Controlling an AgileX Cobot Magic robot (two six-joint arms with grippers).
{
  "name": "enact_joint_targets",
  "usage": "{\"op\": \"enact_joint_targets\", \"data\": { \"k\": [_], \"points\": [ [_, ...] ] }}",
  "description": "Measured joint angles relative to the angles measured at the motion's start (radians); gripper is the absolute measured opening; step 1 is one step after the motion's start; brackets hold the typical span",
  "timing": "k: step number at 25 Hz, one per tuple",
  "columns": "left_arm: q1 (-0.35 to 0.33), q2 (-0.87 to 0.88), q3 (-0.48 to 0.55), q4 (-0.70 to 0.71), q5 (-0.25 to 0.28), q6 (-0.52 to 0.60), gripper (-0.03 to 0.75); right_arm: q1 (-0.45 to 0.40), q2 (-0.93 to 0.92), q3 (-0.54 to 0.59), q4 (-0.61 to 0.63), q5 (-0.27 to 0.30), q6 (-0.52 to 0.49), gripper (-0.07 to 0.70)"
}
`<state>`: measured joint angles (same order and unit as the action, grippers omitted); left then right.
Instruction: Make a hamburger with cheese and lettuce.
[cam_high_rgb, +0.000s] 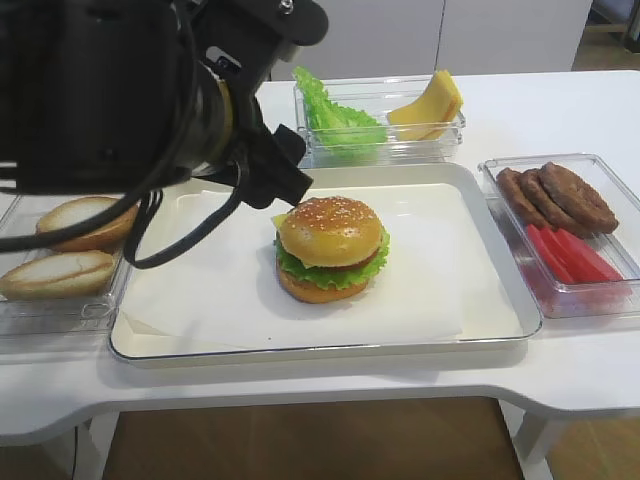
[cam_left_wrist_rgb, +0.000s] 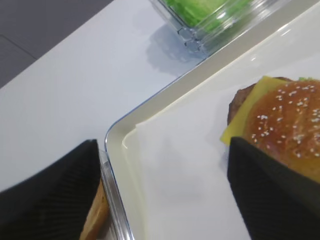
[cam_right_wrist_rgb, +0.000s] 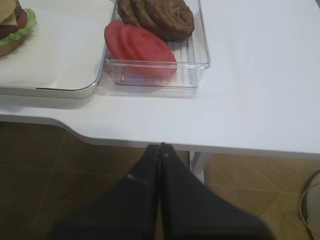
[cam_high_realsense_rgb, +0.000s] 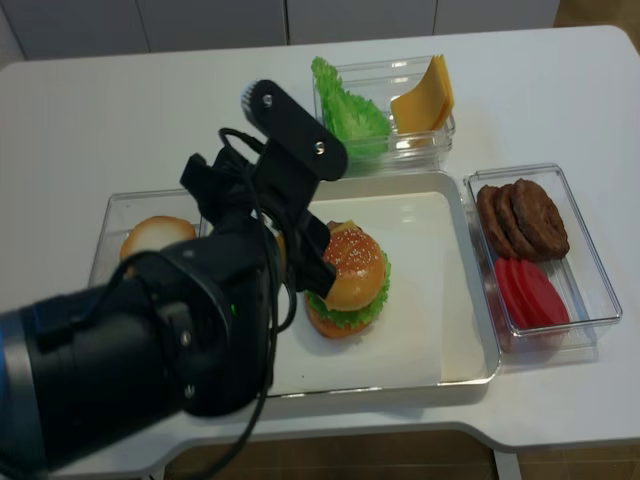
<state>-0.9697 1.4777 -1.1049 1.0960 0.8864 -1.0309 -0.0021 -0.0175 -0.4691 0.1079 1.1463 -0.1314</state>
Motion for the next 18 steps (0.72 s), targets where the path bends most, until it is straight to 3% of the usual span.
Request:
{"op": "enact_joint_targets", "data": {
  "k": [9, 18],
  "points": [
    [0.214, -0.002, 0.0, -0.334, -0.072, 0.282, 0.589, 0.0, 0.0, 0.0, 0.0, 0.0, 0.0, -0.07],
    [0.429, -0.002, 0.0, -0.661, -0.075, 0.589, 0.589, 0.0, 0.0, 0.0, 0.0, 0.0, 0.0, -0.07]
  ]
}}
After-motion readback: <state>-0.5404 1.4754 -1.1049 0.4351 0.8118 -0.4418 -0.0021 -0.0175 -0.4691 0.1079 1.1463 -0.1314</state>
